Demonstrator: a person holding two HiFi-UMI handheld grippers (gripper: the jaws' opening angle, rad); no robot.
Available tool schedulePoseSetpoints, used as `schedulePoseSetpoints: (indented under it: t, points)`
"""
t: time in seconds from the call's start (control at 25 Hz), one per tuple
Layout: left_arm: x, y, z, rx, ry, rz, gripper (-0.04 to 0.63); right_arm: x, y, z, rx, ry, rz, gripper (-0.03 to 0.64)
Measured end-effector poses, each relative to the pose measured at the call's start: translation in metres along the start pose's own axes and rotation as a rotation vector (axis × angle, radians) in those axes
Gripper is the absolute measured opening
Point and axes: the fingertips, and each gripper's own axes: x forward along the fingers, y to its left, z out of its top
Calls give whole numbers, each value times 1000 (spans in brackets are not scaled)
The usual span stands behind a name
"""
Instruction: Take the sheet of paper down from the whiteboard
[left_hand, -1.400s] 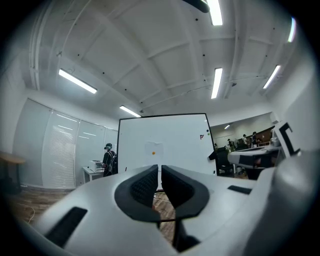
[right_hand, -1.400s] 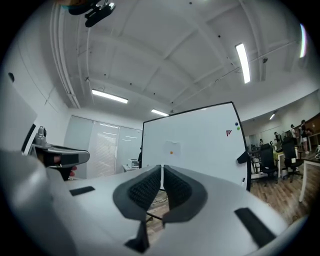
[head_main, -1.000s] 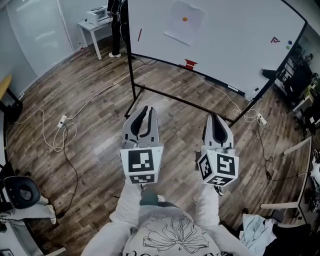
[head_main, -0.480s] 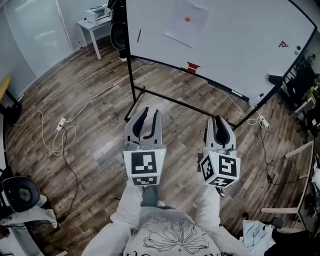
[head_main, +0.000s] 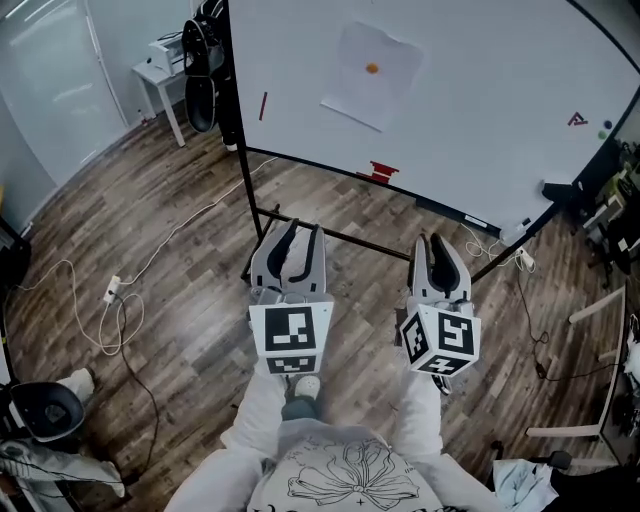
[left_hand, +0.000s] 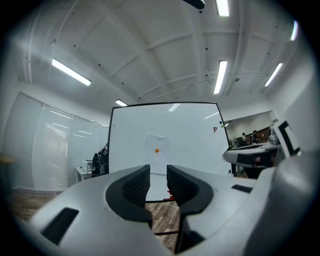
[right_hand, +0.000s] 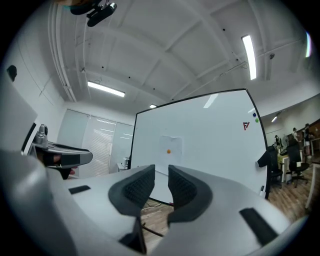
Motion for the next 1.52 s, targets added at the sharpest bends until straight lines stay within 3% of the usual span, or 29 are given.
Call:
schedulePoseSetpoints:
  t: [0.32, 0.64, 1.0, 1.52]
  points:
    - [81, 44, -2, 22, -2, -37, 87, 86, 4, -5, -3, 7, -29, 80]
    - [151, 53, -9, 17, 14, -51, 89, 150, -17, -18, -4, 35, -33, 81]
    - [252, 45, -7, 26, 1, -38, 91, 242, -65, -16, -5, 6, -6, 89]
    - [395, 17, 15, 36, -26, 17, 103, 367, -136, 5, -27, -48, 100, 95]
